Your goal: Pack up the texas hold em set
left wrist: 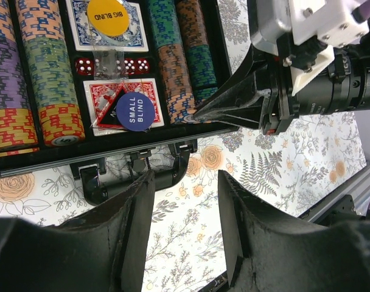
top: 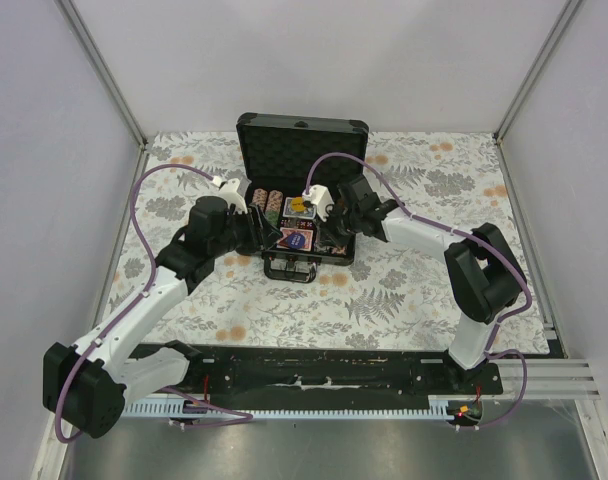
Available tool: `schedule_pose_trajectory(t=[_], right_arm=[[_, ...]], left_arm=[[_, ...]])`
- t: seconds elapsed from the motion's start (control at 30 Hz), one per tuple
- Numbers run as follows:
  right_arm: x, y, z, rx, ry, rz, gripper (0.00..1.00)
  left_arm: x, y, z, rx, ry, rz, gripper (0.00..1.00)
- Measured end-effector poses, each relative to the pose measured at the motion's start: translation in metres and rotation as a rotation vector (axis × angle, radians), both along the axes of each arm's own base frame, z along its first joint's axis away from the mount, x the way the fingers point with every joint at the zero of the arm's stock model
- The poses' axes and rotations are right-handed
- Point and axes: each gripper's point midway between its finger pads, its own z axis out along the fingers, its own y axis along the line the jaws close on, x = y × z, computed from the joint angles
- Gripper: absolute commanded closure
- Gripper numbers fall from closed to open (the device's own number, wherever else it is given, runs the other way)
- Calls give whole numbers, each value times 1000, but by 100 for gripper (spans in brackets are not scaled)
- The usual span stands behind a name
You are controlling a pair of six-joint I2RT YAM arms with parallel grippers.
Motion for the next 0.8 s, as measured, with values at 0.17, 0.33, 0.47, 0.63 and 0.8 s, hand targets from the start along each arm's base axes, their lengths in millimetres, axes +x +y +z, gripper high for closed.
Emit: schedule_pose_trajectory(t=[0.17,0.33,0.47,0.63,0.8], right_arm=[[-4,-6,-9,-35,-17,31,94],[-3,-9,-16,-63,-50,45,87],[-2,-8,-18,-86,-77,46,77],[-5,-4,-18,-106,-93,47,66],[-6,2,-15,-104,-103,30,60]], left_arm=[[0,0,-2,2,4,0,48],[0,0,-2,3,5,1,48],[1,1,-3,5,6,4,48],[0,3,-8,11,16,8,48],[1,5,-8,17,12,19,48]])
